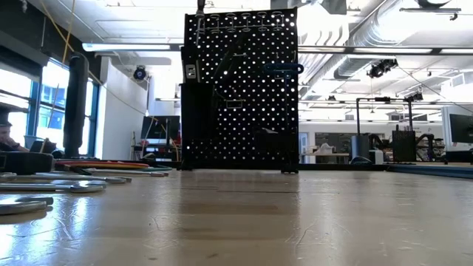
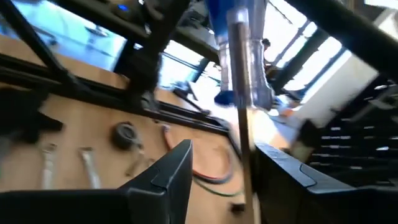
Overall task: Hang tools onto peg board
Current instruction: Hang the transparent blue screwdriver on the black pegboard
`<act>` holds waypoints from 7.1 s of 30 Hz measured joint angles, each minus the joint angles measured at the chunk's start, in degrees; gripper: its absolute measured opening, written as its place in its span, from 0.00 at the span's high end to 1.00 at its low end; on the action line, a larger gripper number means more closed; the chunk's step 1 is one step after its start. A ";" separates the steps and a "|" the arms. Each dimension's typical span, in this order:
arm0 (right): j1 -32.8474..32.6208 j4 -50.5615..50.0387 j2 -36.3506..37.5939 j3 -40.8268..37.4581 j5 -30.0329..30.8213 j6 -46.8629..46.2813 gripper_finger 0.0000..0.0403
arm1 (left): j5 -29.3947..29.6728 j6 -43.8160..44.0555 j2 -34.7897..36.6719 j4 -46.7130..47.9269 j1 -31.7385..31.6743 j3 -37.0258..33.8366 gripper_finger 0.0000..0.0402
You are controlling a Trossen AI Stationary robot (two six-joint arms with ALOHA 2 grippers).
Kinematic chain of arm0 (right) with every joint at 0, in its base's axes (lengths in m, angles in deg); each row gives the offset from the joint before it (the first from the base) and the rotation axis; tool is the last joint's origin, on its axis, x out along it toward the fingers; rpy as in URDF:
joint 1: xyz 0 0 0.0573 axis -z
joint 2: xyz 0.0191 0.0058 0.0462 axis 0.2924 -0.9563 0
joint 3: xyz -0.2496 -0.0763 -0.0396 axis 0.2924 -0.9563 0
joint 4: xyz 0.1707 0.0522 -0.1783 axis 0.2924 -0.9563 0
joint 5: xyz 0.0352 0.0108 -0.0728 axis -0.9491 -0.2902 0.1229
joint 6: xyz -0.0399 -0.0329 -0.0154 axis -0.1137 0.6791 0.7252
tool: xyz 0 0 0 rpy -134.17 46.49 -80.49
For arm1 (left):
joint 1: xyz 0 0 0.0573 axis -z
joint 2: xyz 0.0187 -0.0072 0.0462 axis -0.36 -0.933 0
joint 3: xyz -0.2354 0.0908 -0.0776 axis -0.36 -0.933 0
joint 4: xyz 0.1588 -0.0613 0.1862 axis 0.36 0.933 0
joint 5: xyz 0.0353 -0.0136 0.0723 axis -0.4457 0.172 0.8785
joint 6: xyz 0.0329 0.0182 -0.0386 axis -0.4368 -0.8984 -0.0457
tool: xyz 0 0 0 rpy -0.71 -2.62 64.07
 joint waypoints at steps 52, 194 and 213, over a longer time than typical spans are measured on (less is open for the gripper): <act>12.84 -40.92 3.77 -0.06 -12.39 -20.32 0.62 | -3.10 -7.54 -22.30 52.03 -37.70 70.67 0.79; 45.55 12.07 12.32 0.27 -63.16 6.69 0.62 | -17.08 10.63 -22.47 66.84 -50.15 71.04 0.79; 51.37 -5.04 -3.07 25.26 -64.48 6.22 0.62 | -17.02 9.22 -22.49 67.13 -48.83 71.01 0.79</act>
